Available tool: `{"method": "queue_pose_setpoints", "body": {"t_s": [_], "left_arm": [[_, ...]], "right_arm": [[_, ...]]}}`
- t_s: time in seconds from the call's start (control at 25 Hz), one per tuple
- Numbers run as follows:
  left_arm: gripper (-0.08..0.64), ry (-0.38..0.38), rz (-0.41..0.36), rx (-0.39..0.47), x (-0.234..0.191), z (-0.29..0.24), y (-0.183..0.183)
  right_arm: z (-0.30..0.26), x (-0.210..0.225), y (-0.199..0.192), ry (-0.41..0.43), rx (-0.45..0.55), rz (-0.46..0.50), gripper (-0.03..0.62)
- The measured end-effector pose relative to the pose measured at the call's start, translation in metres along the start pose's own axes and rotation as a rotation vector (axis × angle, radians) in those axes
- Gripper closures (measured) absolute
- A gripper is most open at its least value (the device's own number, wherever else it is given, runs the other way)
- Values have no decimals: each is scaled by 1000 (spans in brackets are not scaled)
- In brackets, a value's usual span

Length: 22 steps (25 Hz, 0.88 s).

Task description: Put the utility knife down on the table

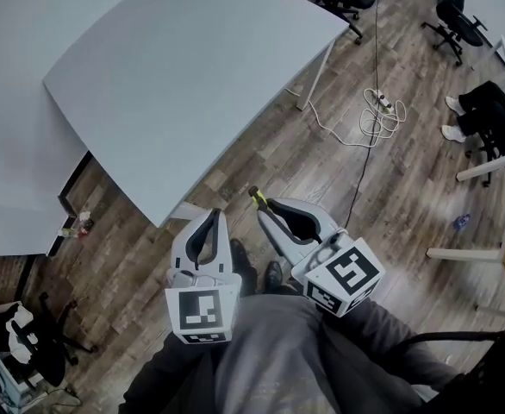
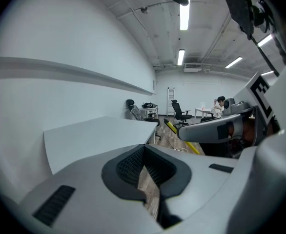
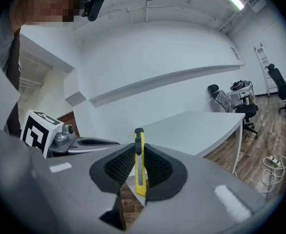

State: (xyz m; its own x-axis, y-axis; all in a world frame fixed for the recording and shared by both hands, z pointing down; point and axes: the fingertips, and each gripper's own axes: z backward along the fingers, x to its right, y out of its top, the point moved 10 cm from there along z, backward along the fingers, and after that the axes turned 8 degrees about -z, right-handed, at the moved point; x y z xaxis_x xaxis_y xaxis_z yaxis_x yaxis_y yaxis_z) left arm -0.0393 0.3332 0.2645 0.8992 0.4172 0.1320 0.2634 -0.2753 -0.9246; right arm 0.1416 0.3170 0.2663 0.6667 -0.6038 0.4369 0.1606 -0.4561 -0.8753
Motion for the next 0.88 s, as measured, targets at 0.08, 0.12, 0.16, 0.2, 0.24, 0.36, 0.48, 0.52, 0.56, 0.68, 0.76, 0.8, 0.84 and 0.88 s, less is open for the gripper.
{"method": "queue_pose_setpoints", "body": {"t_s": [0.08, 0.12, 0.16, 0.2, 0.24, 0.36, 0.48, 0.52, 0.56, 0.68, 0.76, 0.8, 0.84, 0.88], "left_arm": [[557, -7, 5, 7, -10, -8, 4], [557, -12, 8, 6, -16, -13, 4], [557, -14, 11, 4, -21, -18, 4], [557, -15, 14, 3, -26, -22, 3], [557, -15, 17, 2, -31, -26, 3], [557, -20, 24, 4, -43, -38, 3], [557, -31, 31, -7, -60, -48, 4], [557, -30, 33, -8, -66, -51, 4], [557, -25, 35, 0, -72, -56, 5], [557, -16, 33, 19, -94, -71, 9], [557, -15, 27, 22, -108, -81, 12], [557, -11, 23, 25, -114, -87, 15], [557, -5, 19, 27, -119, -92, 17], [557, 2, 17, 28, -123, -96, 20]], "right_arm": [[-13, 2, 8, -4, -1, 7, 535], [-21, 4, 12, -5, -1, 9, 535], [-28, 5, 14, -6, -2, 9, 535], [-35, 6, 16, -6, -6, 9, 535], [-40, 8, 16, -5, -10, 8, 535], [-57, 11, 20, -8, -19, 9, 535], [-75, 14, 25, -16, -22, 9, 535], [-81, 15, 26, -19, -20, 9, 535], [-86, 16, 28, -22, -17, 11, 535], [-105, 17, 36, -33, -6, 16, 535], [-117, 17, 43, -38, 6, 20, 535], [-121, 17, 46, -38, 13, 23, 535], [-124, 18, 50, -37, 18, 27, 535], [-126, 19, 53, -36, 21, 28, 535]]}}
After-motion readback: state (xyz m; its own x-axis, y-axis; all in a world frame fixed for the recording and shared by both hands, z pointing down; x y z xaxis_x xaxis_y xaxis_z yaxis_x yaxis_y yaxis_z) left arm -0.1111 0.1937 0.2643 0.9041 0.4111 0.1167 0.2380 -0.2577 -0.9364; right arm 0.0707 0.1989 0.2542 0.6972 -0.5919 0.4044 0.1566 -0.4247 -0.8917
